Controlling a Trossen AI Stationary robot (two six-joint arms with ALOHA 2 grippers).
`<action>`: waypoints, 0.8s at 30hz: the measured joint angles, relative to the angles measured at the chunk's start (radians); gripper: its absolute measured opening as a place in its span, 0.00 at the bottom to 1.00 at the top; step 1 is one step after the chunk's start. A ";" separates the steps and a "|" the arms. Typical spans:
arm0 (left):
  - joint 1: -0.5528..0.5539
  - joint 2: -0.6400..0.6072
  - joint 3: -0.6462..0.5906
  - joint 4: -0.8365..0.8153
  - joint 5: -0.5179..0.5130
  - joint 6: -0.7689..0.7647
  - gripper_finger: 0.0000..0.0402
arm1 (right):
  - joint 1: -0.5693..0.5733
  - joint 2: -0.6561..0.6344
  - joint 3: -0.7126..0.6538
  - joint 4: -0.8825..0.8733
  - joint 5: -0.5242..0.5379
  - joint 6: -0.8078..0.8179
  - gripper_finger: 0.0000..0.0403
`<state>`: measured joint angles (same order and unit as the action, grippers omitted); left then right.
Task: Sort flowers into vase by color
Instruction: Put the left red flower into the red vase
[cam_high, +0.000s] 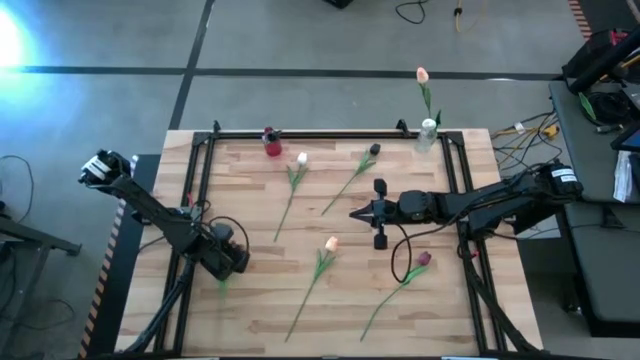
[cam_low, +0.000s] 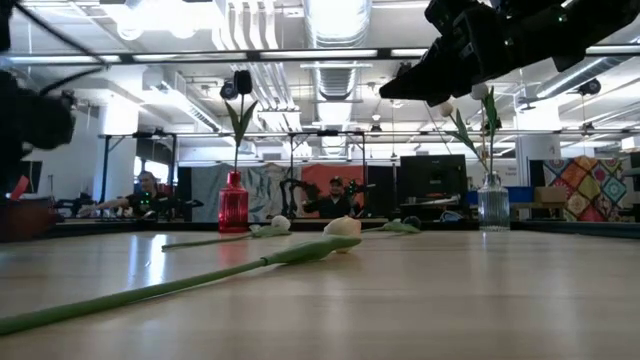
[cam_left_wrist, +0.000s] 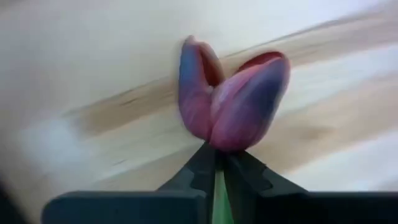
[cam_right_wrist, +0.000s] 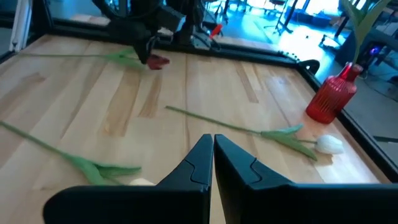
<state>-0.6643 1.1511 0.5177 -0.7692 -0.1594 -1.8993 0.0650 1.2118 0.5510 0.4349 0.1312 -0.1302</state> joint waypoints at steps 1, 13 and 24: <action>0.004 -0.001 0.020 -0.001 -0.035 0.016 0.02 | 0.000 0.000 0.000 0.004 0.000 0.000 0.02; 0.357 -0.134 0.218 -0.071 -0.628 0.616 0.00 | -0.008 0.000 0.000 0.065 0.070 -0.093 0.02; 0.988 -0.394 0.304 0.399 -0.470 1.731 0.00 | -0.027 0.000 0.000 0.077 0.116 -0.130 0.02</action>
<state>0.3240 0.7568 0.8222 -0.3702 -0.6298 -0.1684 0.0383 1.2118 0.5507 0.5123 0.2475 -0.2607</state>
